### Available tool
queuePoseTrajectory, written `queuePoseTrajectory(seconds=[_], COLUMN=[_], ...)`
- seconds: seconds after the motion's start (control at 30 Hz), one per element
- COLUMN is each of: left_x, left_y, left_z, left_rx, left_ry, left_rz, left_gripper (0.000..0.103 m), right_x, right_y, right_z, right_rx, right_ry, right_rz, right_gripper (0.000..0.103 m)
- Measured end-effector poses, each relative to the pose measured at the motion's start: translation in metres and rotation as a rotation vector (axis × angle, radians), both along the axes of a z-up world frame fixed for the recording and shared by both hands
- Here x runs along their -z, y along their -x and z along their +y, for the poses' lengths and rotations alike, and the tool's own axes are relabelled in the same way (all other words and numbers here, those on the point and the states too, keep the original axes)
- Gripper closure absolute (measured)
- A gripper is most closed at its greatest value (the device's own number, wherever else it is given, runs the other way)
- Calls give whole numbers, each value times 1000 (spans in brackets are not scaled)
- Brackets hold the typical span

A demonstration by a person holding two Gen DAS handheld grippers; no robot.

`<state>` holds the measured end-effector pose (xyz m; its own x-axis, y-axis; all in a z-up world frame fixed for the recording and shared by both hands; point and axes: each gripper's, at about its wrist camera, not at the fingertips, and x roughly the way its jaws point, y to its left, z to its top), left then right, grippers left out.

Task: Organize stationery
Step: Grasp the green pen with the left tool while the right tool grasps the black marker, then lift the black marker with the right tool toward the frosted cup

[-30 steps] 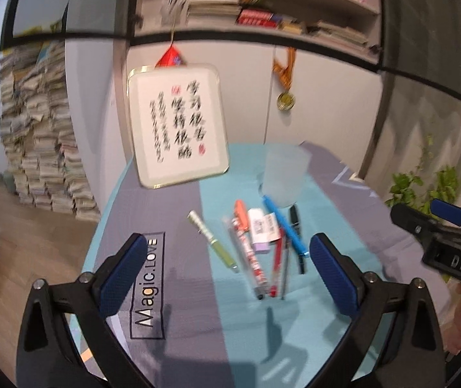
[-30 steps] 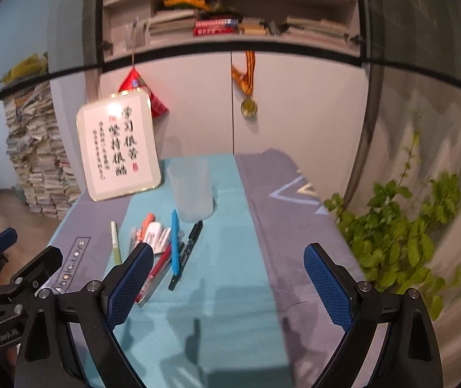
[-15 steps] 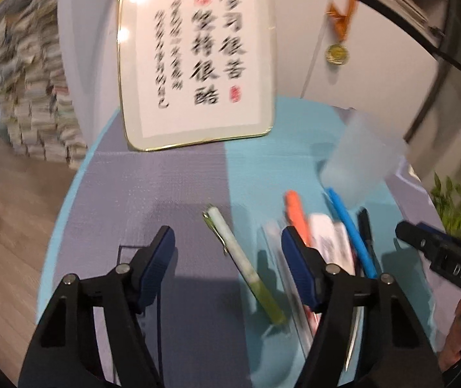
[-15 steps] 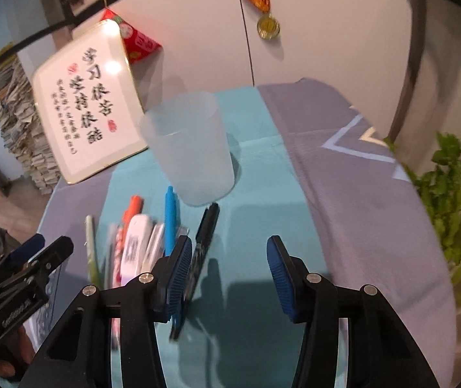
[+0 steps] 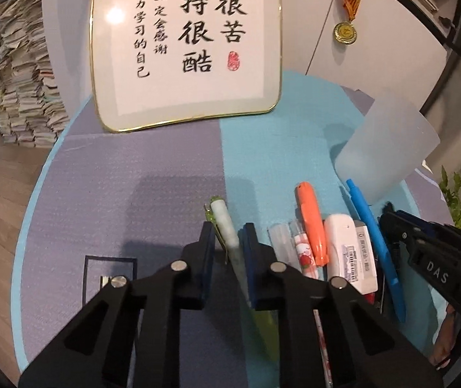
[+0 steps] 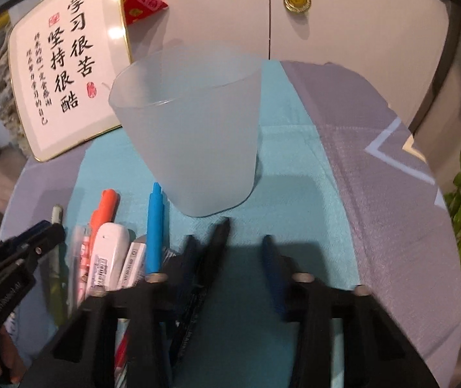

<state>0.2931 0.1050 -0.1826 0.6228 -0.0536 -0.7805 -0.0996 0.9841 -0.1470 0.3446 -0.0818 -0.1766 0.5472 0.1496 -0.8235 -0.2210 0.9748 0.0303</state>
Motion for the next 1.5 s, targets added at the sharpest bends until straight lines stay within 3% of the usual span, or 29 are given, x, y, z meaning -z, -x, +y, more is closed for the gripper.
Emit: queuePoseTrajectory(seconds=[0.17, 0.5, 0.67, 0.77, 0.87, 0.93, 1.0, 1.07, 1.27, 1.5], left_x=[-3, -70, -95, -101, -98, -97, -97, -96, -96, -92], left_y=[4, 59, 81, 90, 96, 100, 105, 109, 110, 106], left_z=[4, -20, -25, -29, -31, -31, -33, -35, -31, -26], left_rx=[-8, 43, 77, 85, 87, 89, 94, 97, 99, 108], left_ry=[34, 38, 31, 27, 39, 52, 51, 43, 48, 37], left_rz=[-17, -217, -309, -323, -308, -302, -300, -298, -294, -294], left_gripper=[94, 94, 94, 94, 94, 94, 94, 94, 93, 93], right_x=[-9, -77, -95, -101, -97, -88, -80, -70, -43, -18], right_y=[10, 64, 89, 103, 104, 98, 88, 72, 16, -13], right_z=[-14, -27, -32, -43, -46, -49, -55, -63, -67, -53], right_rx=[6, -39, -49, -50, -62, -69, -50, -17, 77, 76], right_ry=[-144, -177, -184, -188, -182, -169, -143, -123, -53, 51], right_rz=[28, -147, -209, -219, -175, -139, -117, -83, 71, 146], right_gripper=[88, 88, 88, 90, 90, 84, 64, 57, 57, 57])
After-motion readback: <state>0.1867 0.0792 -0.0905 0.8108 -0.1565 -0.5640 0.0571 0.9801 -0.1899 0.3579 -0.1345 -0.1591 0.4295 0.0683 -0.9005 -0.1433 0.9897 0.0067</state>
